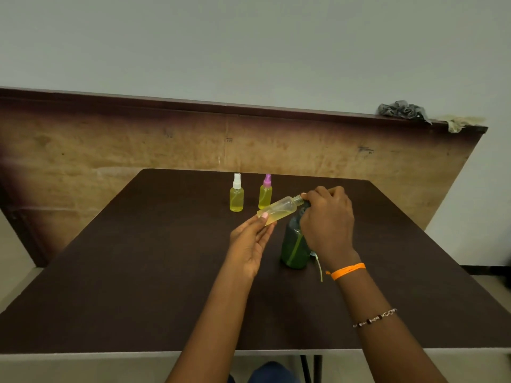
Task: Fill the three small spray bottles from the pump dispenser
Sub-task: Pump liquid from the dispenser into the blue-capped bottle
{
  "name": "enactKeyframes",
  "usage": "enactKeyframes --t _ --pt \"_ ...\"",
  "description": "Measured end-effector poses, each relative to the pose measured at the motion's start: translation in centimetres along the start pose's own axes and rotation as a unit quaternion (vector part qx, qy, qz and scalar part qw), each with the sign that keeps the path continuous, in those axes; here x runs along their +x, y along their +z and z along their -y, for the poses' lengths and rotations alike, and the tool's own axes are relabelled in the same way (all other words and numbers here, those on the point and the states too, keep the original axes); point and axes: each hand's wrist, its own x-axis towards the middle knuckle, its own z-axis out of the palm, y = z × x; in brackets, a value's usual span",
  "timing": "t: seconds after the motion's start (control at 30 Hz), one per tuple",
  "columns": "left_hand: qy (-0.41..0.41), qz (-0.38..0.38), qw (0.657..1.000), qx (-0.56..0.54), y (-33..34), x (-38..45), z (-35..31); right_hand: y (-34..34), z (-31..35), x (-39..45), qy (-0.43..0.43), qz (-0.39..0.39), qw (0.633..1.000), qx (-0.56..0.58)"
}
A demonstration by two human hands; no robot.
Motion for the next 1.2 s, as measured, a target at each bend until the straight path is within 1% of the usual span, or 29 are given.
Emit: enactKeyframes --t 0.07,0.1,0.23,0.27,0.33,0.43,0.53,0.57,0.63,0.73,0.83,1.0,1.13,1.2 --pt "0.005 0.002 1.000 0.002 0.2 -0.1 0.0 -0.2 -0.1 0.5 0.014 0.043 0.999 0.020" --pt "0.007 0.000 1.000 0.001 0.1 -0.1 0.0 -0.1 -0.1 0.4 0.021 0.044 0.998 0.033" --pt "0.006 -0.003 1.000 0.003 -0.4 0.3 0.3 1.6 0.1 -2.0 0.000 -0.042 0.999 0.012" --pt "0.006 -0.002 1.000 0.003 -0.5 0.3 0.4 1.9 0.0 -2.1 0.001 -0.041 0.999 0.011" --pt "0.004 -0.001 1.000 0.001 -0.5 0.3 0.3 1.8 0.0 -1.8 0.014 -0.024 0.999 0.019" --pt "0.003 0.004 1.000 0.000 -0.4 0.3 0.1 0.9 0.0 -0.2 0.001 0.000 1.000 0.007" --pt "0.002 0.003 1.000 0.004 -0.1 0.2 0.1 0.0 -0.2 1.3 0.021 0.058 0.998 0.022" --pt "0.002 0.001 1.000 0.005 -0.1 0.2 0.1 0.2 -0.3 1.2 0.033 0.056 0.997 0.038" --pt "-0.001 0.001 1.000 0.001 -0.2 0.4 0.3 0.8 0.0 0.0 0.046 0.000 0.996 0.071" --pt "-0.003 -0.002 1.000 0.003 -0.5 0.6 0.3 3.0 0.0 -2.5 0.035 -0.084 0.995 0.035" --pt "-0.008 -0.004 1.000 -0.004 -0.6 0.5 0.4 3.3 -0.3 -2.4 0.026 -0.091 0.995 0.025" --pt "-0.003 -0.003 1.000 -0.002 -0.2 0.3 0.2 1.7 -0.1 -0.7 0.003 -0.069 0.997 0.013" --pt "-0.006 -0.007 1.000 -0.001 -0.2 0.4 0.3 1.9 0.1 -0.8 0.022 -0.064 0.997 0.040" --pt "-0.005 -0.008 1.000 -0.002 -0.5 0.6 0.4 2.8 0.2 -1.9 0.022 -0.074 0.997 0.015"
